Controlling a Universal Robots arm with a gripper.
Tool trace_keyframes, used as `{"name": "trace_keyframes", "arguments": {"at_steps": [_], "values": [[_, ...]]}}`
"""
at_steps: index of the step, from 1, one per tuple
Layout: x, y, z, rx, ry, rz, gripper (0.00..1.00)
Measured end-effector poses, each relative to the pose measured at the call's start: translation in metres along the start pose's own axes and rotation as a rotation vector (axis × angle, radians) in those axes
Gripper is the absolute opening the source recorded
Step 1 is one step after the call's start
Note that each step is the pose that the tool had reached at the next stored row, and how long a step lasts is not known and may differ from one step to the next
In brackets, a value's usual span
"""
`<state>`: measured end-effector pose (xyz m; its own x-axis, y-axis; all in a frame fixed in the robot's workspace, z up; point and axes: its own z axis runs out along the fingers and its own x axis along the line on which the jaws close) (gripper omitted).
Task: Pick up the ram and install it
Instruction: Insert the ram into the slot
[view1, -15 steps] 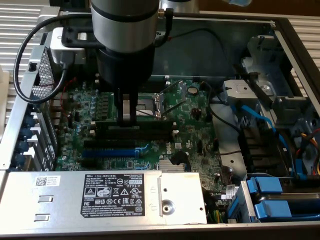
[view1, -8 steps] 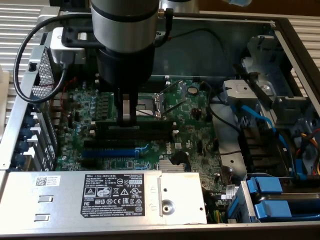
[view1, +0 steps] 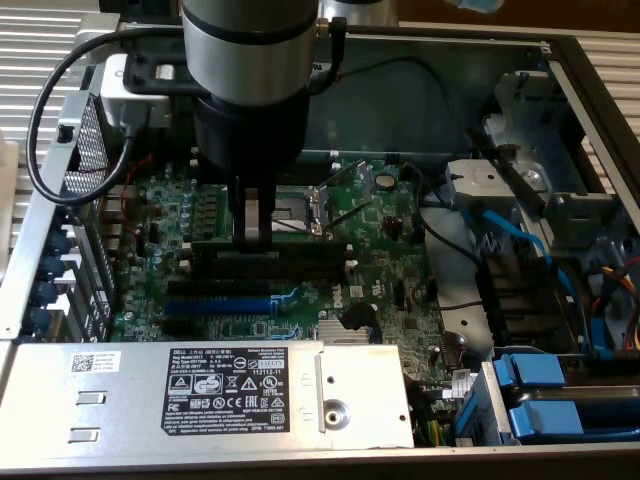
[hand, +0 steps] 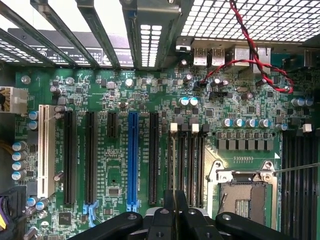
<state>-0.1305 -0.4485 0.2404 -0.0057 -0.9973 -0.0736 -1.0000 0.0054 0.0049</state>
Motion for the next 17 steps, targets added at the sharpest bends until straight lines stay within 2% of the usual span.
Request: {"name": "trace_keyframes", "arguments": {"at_steps": [17], "values": [[-0.0011, 0.0005, 0.0020, 0.0005, 0.0001, 0.002, 0.13]]}}
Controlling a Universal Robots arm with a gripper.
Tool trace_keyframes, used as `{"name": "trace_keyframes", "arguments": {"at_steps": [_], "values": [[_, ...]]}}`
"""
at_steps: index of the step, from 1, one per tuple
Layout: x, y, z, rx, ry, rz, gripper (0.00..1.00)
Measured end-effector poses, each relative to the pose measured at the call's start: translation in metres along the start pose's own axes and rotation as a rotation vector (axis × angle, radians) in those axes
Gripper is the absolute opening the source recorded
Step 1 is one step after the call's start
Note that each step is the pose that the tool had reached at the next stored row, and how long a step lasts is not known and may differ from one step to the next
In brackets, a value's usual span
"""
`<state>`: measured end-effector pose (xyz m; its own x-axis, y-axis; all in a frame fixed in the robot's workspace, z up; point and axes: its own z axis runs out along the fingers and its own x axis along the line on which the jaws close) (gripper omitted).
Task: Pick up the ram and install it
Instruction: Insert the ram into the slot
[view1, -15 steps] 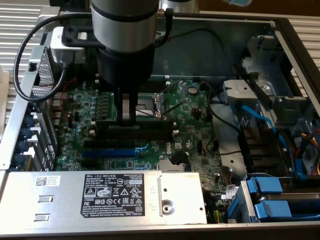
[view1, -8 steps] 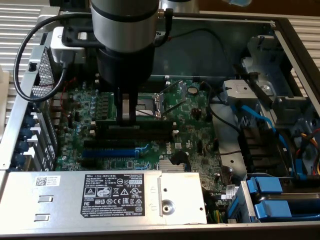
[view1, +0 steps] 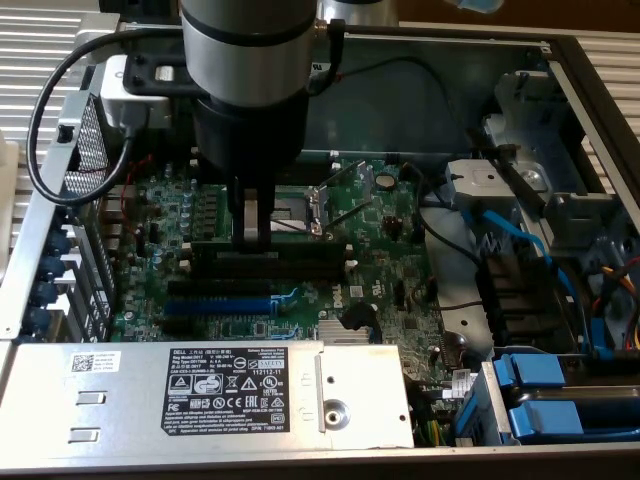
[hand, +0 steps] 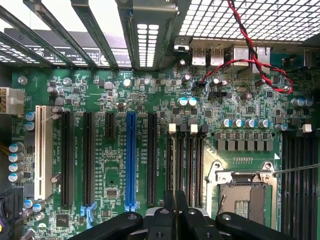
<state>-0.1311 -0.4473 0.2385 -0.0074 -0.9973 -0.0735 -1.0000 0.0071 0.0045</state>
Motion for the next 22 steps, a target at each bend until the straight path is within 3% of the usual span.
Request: {"name": "trace_keyframes", "arguments": {"at_steps": [5, 22], "values": [[0.0000, 0.0001, 0.0000, 0.0032, 0.0000, 0.000, 0.13], [0.0010, 0.0010, -0.0001, 0.0052, 0.0002, 0.000, 0.13]]}}
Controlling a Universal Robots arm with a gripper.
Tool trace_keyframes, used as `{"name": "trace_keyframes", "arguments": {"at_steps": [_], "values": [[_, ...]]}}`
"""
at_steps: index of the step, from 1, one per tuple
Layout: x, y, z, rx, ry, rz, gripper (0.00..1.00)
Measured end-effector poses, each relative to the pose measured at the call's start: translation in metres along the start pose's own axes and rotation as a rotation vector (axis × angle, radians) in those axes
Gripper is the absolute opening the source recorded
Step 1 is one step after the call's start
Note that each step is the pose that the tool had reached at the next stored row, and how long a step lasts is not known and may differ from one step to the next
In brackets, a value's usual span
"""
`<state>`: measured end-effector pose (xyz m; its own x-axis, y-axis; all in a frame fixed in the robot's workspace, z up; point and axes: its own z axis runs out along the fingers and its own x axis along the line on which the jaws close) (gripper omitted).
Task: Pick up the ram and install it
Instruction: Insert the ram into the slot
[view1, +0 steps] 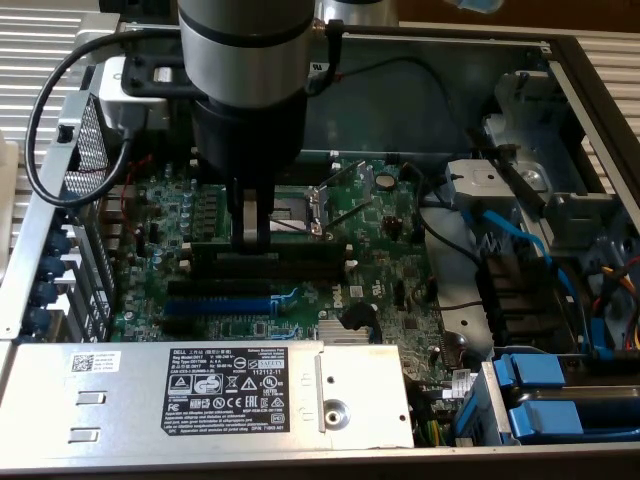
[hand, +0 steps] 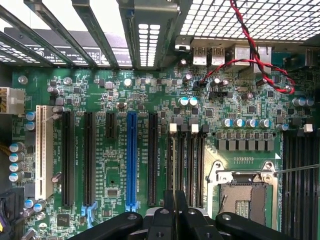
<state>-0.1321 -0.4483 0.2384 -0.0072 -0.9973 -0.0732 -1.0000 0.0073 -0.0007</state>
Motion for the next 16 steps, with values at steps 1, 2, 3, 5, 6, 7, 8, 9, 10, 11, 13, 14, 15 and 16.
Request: {"name": "trace_keyframes", "arguments": {"at_steps": [1, 2, 3, 5, 6, 7, 8, 9, 10, 11, 13, 14, 15, 16], "values": [[0.0000, 0.0000, 0.0000, -0.0001, 0.0001, 0.000, 0.13], [0.0000, -0.0001, 0.0000, -0.0001, 0.0001, 0.000, 0.13], [0.0000, -0.0001, 0.0000, 0.0000, 0.0001, 0.001, 0.13], [0.0000, -0.0001, 0.0002, 0.0002, 0.0000, 0.002, 0.13], [0.0000, -0.0001, 0.0002, 0.0002, 0.0000, 0.002, 0.13], [0.0000, -0.0001, 0.0002, 0.0002, 0.0000, 0.002, 0.13], [0.0000, -0.0001, 0.0004, 0.0002, 0.0000, 0.002, 0.13], [0.0000, -0.0001, 0.0005, 0.0003, 0.0000, 0.002, 0.13], [0.0001, -0.0001, 0.0006, 0.0003, 0.0000, 0.002, 0.13], [0.0001, -0.0001, 0.0008, 0.0003, -0.0001, 0.002, 0.13], [0.0001, -0.0001, 0.0012, 0.0004, -0.0001, 0.002, 0.13], [0.0001, -0.0001, 0.0014, 0.0004, -0.0001, 0.002, 0.13], [0.0001, -0.0001, 0.0015, 0.0003, 0.0000, 0.002, 0.13], [0.0001, -0.0001, 0.0014, 0.0003, 0.0001, 0.002, 0.13]]}}
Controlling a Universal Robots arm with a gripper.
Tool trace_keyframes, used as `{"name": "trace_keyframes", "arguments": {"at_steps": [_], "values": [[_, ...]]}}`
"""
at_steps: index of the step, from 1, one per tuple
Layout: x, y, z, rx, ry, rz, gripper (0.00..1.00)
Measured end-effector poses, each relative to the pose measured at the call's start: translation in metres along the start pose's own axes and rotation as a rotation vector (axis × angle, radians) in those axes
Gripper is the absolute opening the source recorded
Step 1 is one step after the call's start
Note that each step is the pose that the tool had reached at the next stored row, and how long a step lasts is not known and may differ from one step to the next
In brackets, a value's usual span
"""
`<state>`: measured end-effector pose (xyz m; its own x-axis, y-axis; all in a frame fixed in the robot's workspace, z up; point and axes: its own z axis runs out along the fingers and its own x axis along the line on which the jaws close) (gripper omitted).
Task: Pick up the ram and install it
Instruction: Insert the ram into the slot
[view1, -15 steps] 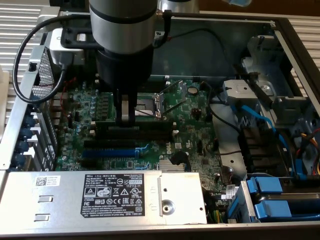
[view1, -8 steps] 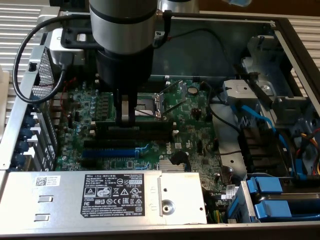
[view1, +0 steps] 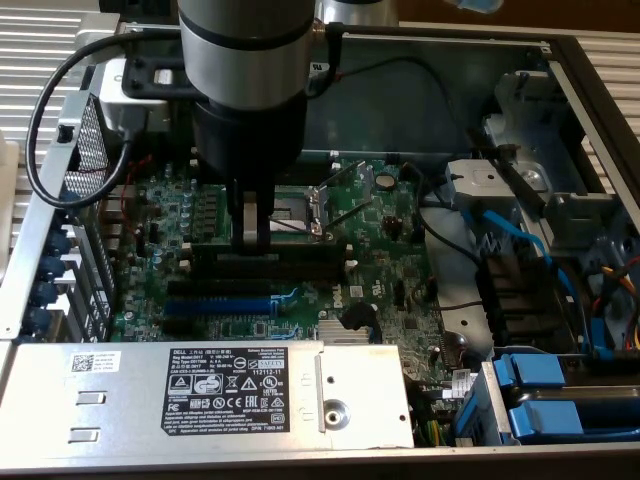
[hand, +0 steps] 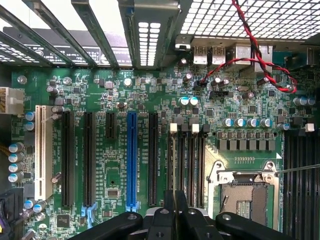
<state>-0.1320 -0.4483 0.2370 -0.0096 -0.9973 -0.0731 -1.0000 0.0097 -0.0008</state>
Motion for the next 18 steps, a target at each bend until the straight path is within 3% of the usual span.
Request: {"name": "trace_keyframes", "arguments": {"at_steps": [18], "values": [[-0.0007, 0.0000, 0.0003, 0.0005, 0.0000, 0.007, 0.13]]}}
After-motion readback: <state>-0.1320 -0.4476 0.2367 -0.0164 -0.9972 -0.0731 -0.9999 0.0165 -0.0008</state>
